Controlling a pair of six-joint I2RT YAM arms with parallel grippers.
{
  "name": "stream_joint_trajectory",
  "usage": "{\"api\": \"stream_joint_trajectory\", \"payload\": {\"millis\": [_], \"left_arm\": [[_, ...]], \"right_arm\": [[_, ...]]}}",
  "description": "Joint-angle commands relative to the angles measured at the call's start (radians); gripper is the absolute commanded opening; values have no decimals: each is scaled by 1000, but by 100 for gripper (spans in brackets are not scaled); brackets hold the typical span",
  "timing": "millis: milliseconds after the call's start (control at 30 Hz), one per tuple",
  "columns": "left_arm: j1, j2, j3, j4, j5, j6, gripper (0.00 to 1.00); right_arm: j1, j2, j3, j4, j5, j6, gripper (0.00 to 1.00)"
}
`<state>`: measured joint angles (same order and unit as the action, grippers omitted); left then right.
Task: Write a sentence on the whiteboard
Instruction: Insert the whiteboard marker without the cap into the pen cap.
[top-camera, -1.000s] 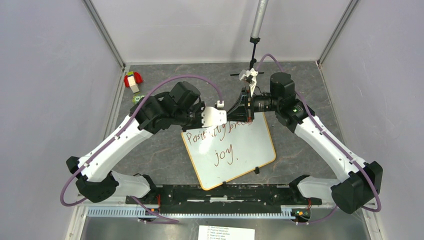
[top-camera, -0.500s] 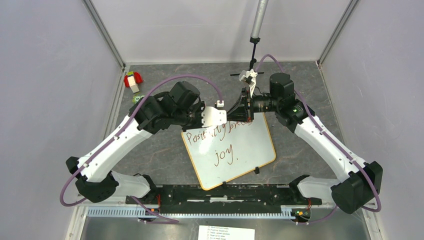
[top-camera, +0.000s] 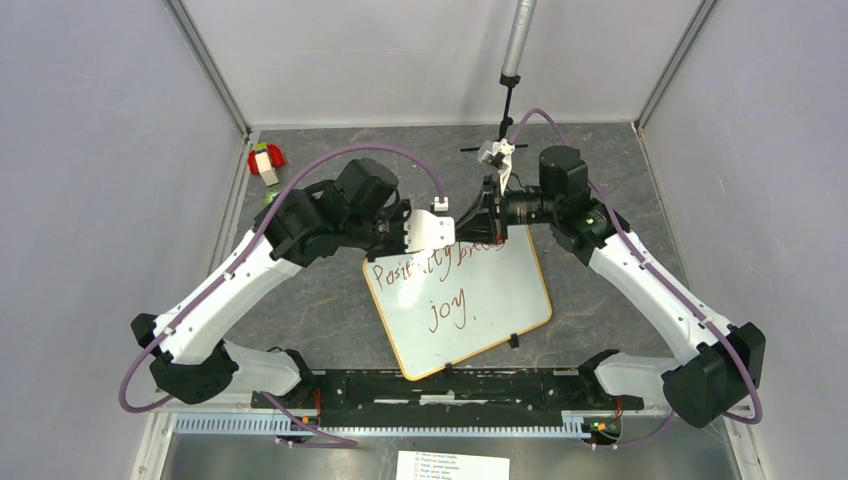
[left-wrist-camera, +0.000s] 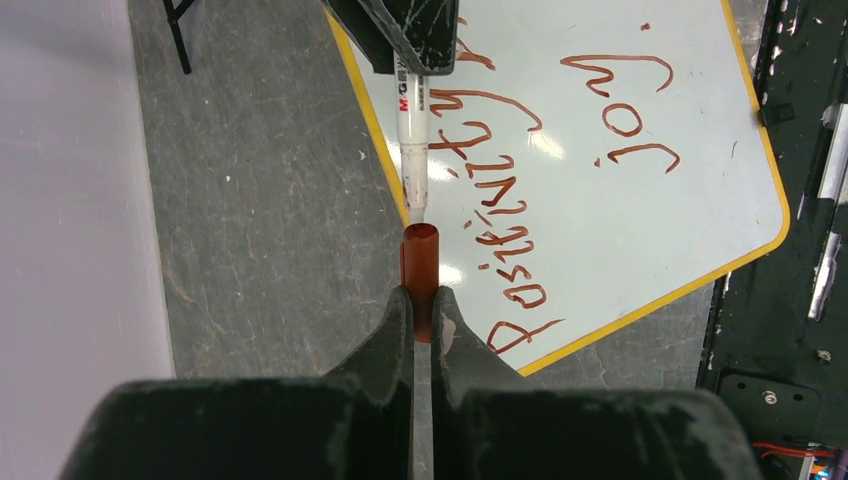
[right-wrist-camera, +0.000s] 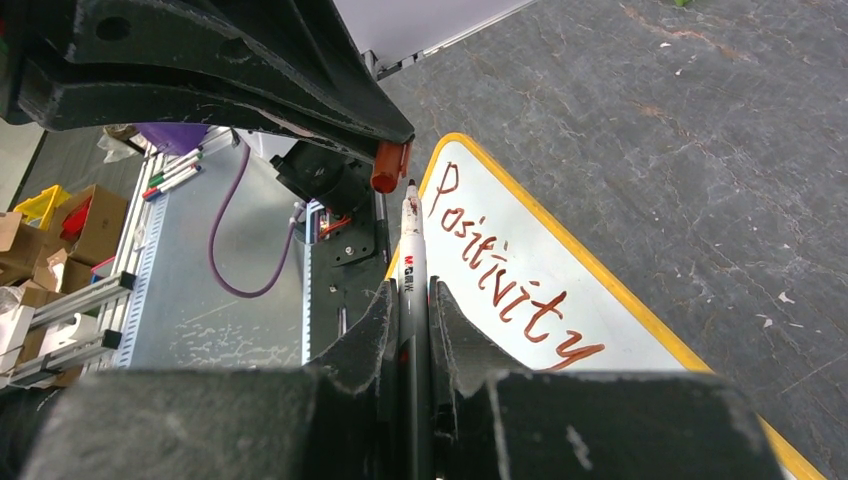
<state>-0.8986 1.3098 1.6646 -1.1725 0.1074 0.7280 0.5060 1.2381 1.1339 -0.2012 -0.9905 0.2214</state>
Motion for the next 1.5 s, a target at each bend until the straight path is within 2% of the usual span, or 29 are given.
{"api": "stream_joint_trajectory", "payload": {"millis": [0,233,467,800,1467], "left_arm": [[-12,14,47,21,20,-45,2],[-17,1,31,15,-25,-44,2],[-8,-57,-53,-6,-94,-7,2],[-10,-25,-34,-18,-45,-7,2],[-20,-13,-20,-42,0,-6,2]], "right_arm": [[12,-13,9,16,-7,-13,0],[14,-22,25,-29,28,-51,0],[13,-38,48,-84,43,-101,0],[20,-32,40,-35,-15,-50,0],[35,-21,45,-26,-15,-47,0]]}}
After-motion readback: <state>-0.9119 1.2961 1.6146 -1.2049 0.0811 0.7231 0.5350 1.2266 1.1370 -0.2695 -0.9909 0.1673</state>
